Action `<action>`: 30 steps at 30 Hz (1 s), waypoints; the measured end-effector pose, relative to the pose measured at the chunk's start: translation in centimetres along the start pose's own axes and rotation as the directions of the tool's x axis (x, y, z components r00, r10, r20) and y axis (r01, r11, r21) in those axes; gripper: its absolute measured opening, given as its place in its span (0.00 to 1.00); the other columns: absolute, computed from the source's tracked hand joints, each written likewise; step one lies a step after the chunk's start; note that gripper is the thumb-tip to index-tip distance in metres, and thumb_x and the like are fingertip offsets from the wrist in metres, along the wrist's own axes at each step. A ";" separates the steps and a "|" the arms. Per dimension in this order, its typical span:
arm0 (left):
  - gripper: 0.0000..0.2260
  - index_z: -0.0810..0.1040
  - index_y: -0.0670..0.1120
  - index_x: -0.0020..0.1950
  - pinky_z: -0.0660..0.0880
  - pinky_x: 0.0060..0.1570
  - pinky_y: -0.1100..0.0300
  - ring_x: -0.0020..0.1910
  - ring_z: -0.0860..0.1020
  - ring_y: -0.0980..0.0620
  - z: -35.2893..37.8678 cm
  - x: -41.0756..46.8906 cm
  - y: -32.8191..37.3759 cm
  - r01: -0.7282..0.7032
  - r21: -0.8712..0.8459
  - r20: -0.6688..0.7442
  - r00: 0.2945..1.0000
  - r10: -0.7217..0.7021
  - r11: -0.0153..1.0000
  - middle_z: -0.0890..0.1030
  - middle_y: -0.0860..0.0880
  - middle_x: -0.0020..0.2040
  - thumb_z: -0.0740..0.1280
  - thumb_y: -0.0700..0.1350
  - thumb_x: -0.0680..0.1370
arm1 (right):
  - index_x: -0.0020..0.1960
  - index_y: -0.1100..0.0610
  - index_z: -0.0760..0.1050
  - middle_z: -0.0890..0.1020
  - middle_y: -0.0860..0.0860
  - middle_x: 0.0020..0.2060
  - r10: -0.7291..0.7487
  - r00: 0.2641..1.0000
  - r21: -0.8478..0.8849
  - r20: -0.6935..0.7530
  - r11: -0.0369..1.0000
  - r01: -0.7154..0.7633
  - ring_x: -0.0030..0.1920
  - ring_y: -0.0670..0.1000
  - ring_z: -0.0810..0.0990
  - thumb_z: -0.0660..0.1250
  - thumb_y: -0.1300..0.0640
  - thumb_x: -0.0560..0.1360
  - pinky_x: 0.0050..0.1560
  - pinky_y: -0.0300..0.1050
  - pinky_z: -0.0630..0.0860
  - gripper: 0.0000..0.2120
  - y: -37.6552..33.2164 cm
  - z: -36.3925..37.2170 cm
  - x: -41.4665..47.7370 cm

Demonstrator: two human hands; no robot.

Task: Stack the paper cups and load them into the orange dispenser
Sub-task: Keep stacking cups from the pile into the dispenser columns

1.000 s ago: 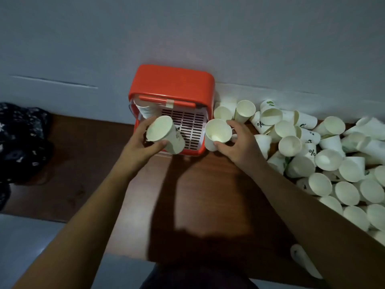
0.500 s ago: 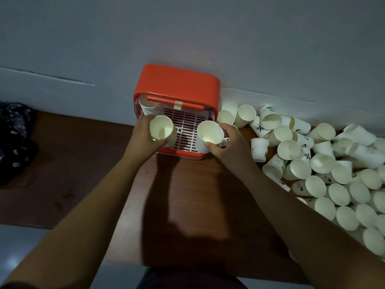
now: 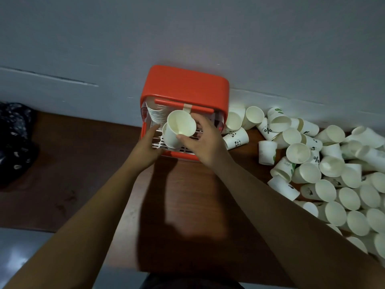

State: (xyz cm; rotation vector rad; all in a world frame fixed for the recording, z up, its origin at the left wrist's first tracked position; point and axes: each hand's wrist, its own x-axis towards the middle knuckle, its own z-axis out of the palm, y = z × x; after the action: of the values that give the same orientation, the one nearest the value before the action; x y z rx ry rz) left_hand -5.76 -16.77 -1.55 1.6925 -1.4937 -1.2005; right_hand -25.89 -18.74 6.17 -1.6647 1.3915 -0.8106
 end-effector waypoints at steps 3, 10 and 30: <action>0.17 0.74 0.53 0.70 0.75 0.65 0.49 0.62 0.78 0.55 -0.4 -0.1 0.0 0.086 -0.078 -0.048 0.995 -0.090 0.993 0.79 0.54 0.63 0.65 0.43 0.81 | 0.68 0.55 0.72 0.76 0.48 0.61 -0.038 0.998 -0.087 0.044 0.995 0.041 0.60 0.44 0.74 0.75 0.50 0.71 0.57 0.32 0.69 0.28 -0.2 1.5 0.4; 0.13 0.79 0.51 0.66 0.73 0.65 0.54 0.62 0.78 0.56 -0.4 -0.1 0.4 0.083 -0.198 -0.084 0.991 -0.101 0.977 0.82 0.54 0.61 0.59 0.47 0.84 | 0.68 0.60 0.72 0.76 0.53 0.63 -0.095 0.989 -0.133 -0.114 0.988 0.080 0.61 0.43 0.71 0.76 0.53 0.71 0.57 0.20 0.60 0.29 -0.3 3.3 1.3; 0.21 0.72 0.55 0.74 0.71 0.48 0.79 0.57 0.75 0.72 -0.1 0.5 -0.5 0.009 -0.097 -0.062 0.998 -0.015 0.995 0.78 0.56 0.65 0.68 0.47 0.81 | 0.71 0.57 0.69 0.75 0.52 0.65 0.057 0.995 -0.137 0.088 0.990 -0.044 0.62 0.46 0.72 0.78 0.58 0.68 0.59 0.45 0.76 0.34 4.8 4.7 2.0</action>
State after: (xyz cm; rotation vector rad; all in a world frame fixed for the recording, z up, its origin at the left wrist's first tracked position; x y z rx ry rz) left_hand -5.48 -17.16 -2.09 1.6613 -1.3679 -1.1951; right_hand -23.68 -20.21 -0.31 -1.7388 1.4453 -0.6153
